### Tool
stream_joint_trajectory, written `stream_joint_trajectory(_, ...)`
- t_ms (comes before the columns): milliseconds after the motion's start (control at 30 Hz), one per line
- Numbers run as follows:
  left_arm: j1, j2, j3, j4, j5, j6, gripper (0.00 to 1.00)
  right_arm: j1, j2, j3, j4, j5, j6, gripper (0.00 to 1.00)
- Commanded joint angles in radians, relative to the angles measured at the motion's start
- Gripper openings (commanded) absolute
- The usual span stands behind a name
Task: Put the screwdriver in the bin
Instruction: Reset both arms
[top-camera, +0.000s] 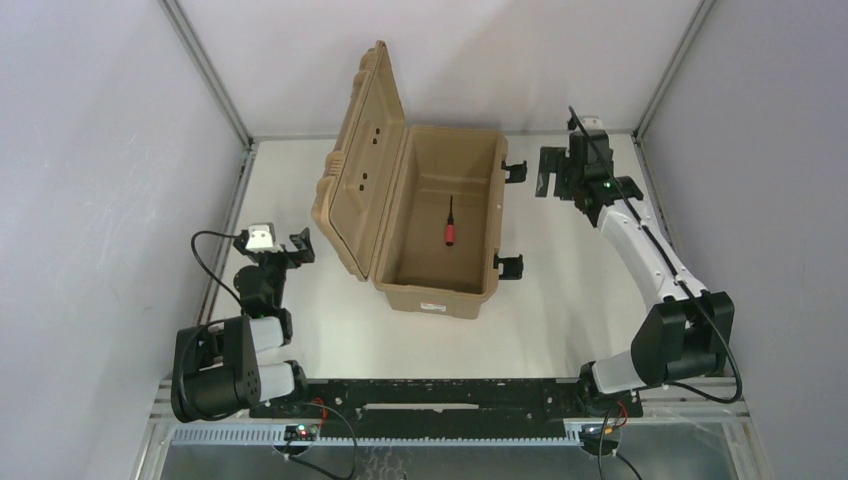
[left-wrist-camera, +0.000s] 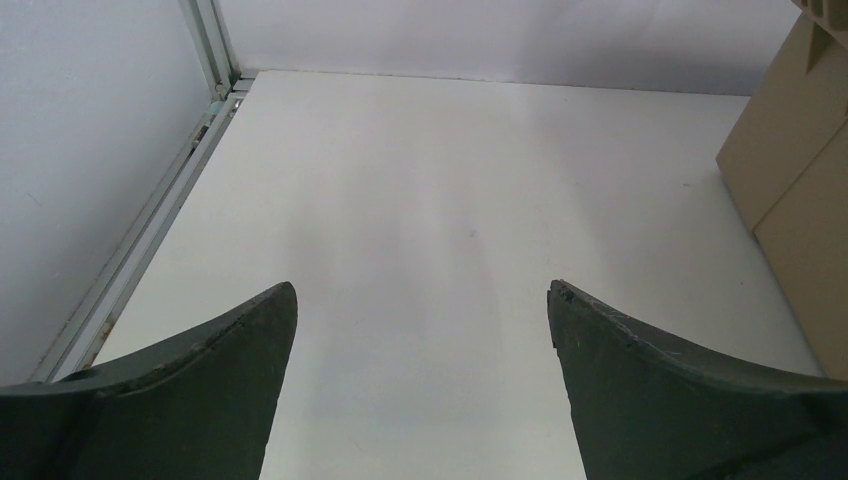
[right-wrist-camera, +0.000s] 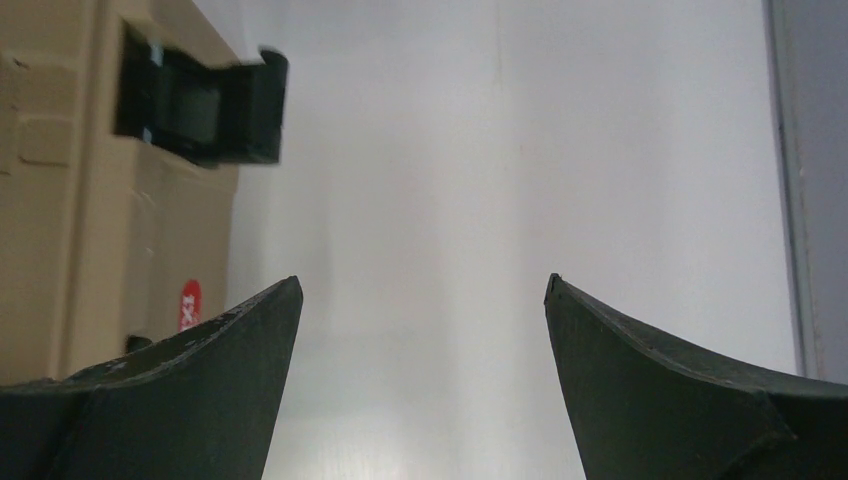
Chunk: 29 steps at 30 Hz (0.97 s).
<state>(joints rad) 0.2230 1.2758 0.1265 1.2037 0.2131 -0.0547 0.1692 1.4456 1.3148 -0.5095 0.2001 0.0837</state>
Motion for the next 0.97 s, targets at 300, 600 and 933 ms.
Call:
stream_joint_trajectory(300, 0.000, -0.003, -0.015, 0.041, 0.000, -0.011, 1.00, -0.048, -0.101, -0.315, 0.231, -0.091, 0.040, 0.98)
stream_joint_trajectory(600, 0.001, -0.003, -0.015, 0.041, 0.001, -0.011, 1.00, -0.057, -0.102, -0.422, 0.265, -0.101, 0.040, 0.98)
stream_joint_trajectory(933, -0.001, -0.003, -0.015, 0.040, 0.000, -0.011, 1.00, -0.066, -0.091, -0.437, 0.271, -0.126, 0.070, 0.98)
